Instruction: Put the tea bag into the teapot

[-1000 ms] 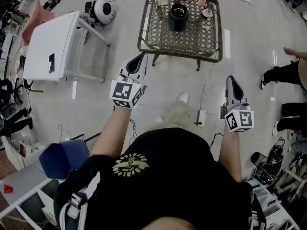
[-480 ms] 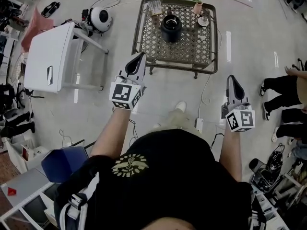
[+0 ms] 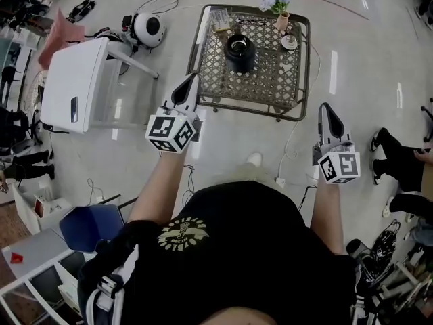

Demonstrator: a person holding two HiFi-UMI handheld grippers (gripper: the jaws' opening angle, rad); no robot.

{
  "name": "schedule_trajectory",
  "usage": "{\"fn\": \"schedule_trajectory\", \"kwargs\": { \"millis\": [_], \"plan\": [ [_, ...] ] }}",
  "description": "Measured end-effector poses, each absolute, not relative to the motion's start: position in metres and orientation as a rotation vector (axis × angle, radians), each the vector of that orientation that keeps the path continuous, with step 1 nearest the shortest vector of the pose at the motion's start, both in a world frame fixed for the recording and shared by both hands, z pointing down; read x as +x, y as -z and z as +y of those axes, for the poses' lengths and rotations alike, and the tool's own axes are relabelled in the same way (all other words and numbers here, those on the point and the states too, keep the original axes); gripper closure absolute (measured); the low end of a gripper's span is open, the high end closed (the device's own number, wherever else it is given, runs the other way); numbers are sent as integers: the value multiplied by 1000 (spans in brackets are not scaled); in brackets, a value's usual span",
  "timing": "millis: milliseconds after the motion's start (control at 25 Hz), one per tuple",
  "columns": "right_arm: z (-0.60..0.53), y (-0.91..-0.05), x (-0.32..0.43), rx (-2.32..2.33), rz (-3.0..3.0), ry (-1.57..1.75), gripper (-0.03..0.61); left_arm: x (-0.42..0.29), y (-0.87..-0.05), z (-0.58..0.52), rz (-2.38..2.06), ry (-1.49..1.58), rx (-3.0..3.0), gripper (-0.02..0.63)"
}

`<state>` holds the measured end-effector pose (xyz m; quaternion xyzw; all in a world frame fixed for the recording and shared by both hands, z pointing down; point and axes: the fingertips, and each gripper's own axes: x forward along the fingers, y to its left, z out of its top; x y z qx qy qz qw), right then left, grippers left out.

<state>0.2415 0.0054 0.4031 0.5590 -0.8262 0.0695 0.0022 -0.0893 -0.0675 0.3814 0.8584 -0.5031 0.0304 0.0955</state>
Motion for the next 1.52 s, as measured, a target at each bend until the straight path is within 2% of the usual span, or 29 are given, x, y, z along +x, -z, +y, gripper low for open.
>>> {"fn": "schedule_trajectory", "kwargs": {
  "millis": [640, 1520],
  "plan": [
    [-24, -390, 249, 1664, -2671, -162, 571, -94, -349, -59, -1704, -205, 2639, 618],
    [-96, -390, 243, 1691, -2626, -144, 571, -78, -347, -139, -1560, -214, 2723, 618]
  ]
}}
